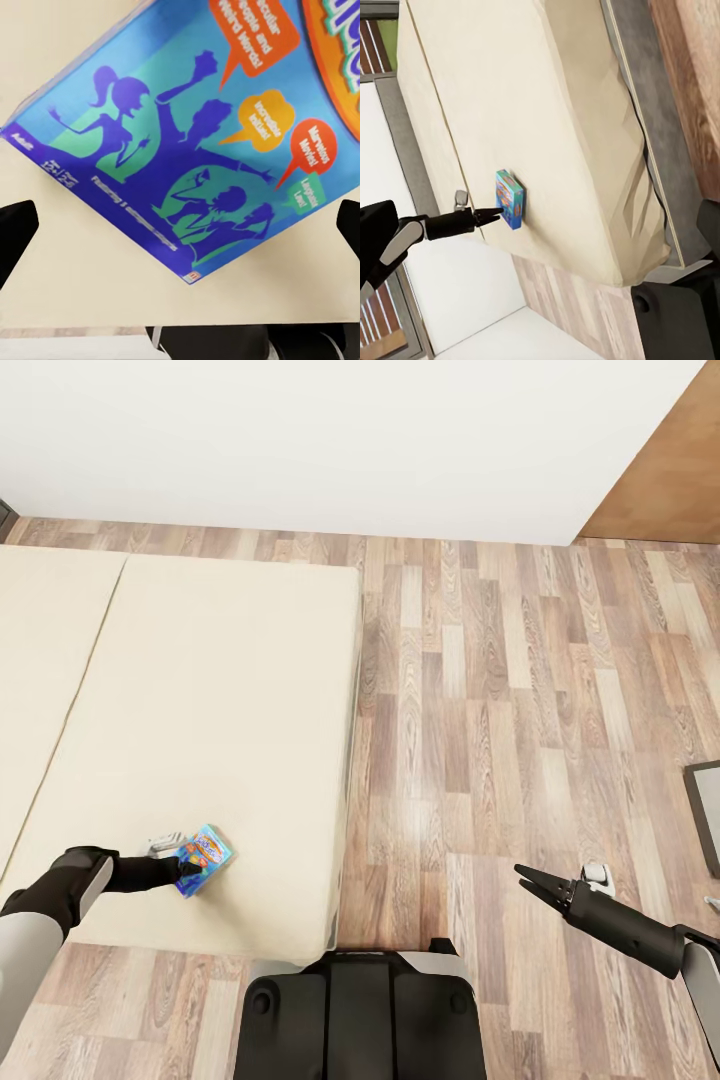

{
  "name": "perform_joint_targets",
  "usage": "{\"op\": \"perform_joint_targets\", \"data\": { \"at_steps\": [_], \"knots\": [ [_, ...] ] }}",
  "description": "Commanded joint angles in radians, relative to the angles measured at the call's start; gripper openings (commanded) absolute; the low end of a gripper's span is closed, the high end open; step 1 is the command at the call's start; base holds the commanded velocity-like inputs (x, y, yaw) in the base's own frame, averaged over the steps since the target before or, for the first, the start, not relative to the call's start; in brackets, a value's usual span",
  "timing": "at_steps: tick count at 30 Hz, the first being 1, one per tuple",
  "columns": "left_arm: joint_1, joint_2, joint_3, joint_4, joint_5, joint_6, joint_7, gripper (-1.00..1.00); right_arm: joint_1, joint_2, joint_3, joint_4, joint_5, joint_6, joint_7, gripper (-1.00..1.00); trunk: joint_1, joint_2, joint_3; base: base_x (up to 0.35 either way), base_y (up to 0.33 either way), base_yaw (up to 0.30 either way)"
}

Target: Put all the toys in the child's room - the three board games (two on the bed and one on the table), the two jigsaw puzzles on the table, and the tennis ball on the table - inside the toy box on the table in the child's room.

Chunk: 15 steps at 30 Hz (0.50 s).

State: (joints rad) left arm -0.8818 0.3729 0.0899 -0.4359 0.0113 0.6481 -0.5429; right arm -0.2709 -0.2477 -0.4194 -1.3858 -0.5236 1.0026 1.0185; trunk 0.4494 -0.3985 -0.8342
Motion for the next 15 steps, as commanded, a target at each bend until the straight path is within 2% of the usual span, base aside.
{"op": "perform_joint_targets", "data": {
  "at_steps": [1, 15],
  "knots": [
    [0.0, 0.0, 0.005, -0.001, 0.001, 0.009, -0.002, 1.0, 0.0, 0.0, -0.001, 0.0, 0.002, 0.004, 0.004, 1.0, 0.001, -0.001, -0.001, 0.0, 0.0, 0.0],
    [-0.001, 0.0, 0.007, -0.001, 0.002, 0.017, 0.015, 1.0, -0.001, -0.001, -0.001, -0.001, 0.002, 0.004, 0.005, 1.0, 0.001, -0.001, -0.001, 0.0, 0.0, 0.0]
  ]
}}
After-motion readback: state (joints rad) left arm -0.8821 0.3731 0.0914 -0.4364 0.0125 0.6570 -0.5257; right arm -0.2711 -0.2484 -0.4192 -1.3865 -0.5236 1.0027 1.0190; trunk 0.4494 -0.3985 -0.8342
